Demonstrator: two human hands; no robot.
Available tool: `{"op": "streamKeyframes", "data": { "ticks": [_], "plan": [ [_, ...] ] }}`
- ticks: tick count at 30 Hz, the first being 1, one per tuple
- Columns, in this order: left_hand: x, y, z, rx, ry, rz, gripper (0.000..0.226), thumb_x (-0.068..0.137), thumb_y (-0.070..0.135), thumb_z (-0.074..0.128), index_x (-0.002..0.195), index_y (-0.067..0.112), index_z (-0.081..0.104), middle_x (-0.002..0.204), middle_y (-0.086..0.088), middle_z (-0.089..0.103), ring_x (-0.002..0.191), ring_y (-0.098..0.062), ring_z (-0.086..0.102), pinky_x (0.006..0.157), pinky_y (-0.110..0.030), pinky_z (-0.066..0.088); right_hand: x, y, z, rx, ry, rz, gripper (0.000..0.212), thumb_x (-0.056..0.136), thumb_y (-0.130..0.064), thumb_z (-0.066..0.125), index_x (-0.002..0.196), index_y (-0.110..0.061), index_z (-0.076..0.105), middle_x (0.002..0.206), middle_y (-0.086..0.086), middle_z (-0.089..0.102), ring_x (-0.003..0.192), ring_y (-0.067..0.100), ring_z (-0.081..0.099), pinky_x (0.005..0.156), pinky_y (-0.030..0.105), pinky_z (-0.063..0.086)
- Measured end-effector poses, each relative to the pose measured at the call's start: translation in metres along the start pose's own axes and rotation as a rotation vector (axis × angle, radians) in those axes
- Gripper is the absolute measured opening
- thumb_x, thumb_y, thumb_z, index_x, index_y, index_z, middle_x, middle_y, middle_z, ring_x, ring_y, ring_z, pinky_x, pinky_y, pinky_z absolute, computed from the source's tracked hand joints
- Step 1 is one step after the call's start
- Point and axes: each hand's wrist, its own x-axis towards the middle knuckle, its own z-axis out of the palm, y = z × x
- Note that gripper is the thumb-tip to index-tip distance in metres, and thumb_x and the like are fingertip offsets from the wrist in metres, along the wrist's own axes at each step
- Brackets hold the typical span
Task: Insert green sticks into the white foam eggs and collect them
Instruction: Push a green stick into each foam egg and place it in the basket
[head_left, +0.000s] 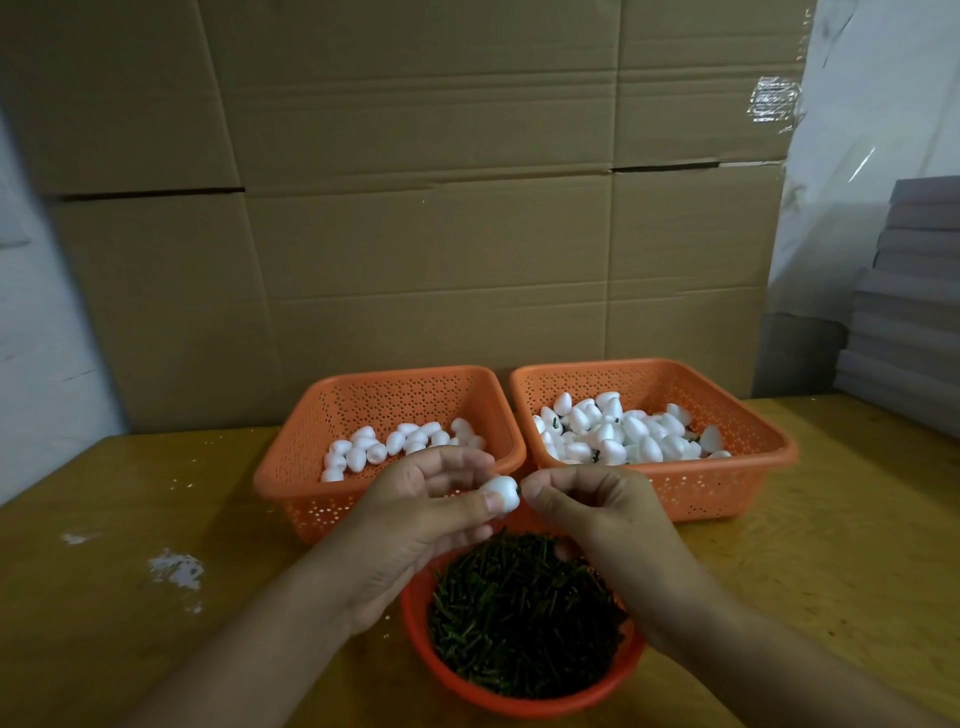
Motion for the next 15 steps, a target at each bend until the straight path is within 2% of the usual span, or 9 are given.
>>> {"op": "streamKeyframes", "data": {
  "ticks": [5, 10, 15],
  "plan": [
    [0.0005, -0.0005, -0.0001, 0.036, 0.001, -0.004, 0.039, 0.069, 0.016, 0.085, 0.106, 0.015, 0.074, 0.111, -0.008, 0.075, 0.103, -0.021, 0.073, 0.075, -0.024, 0.057, 0.0006, 0.0014, -0.0005, -0.044, 0.018, -0.009, 0.014, 0.093, -0.015, 0.067, 0.086, -0.013, 0.079, 0.084, 0.013, 0.074, 0.069, 0.013, 0.058, 0.056, 0.02, 0.048],
    [0.0, -0.0001, 0.0024, 0.051, 0.04, 0.072, 0.033, 0.069, 0.026, 0.085, 0.101, 0.03, 0.076, 0.113, -0.002, 0.075, 0.105, -0.019, 0.072, 0.075, -0.023, 0.057, 0.0018, -0.0003, -0.0019, -0.053, 0.003, -0.023, 0.013, 0.092, -0.016, 0.067, 0.087, -0.011, 0.079, 0.072, 0.002, 0.07, 0.062, 0.006, 0.057, 0.053, 0.018, 0.047],
    [0.0001, -0.0012, 0.0043, -0.01, 0.078, 0.107, 0.045, 0.07, 0.023, 0.083, 0.113, 0.019, 0.071, 0.115, -0.006, 0.074, 0.106, -0.021, 0.072, 0.077, -0.025, 0.058, 0.0024, -0.001, -0.0026, -0.114, -0.014, 0.012, 0.009, 0.089, -0.016, 0.072, 0.085, -0.013, 0.079, 0.072, 0.005, 0.07, 0.061, 0.011, 0.056, 0.054, 0.02, 0.047]
  ]
}}
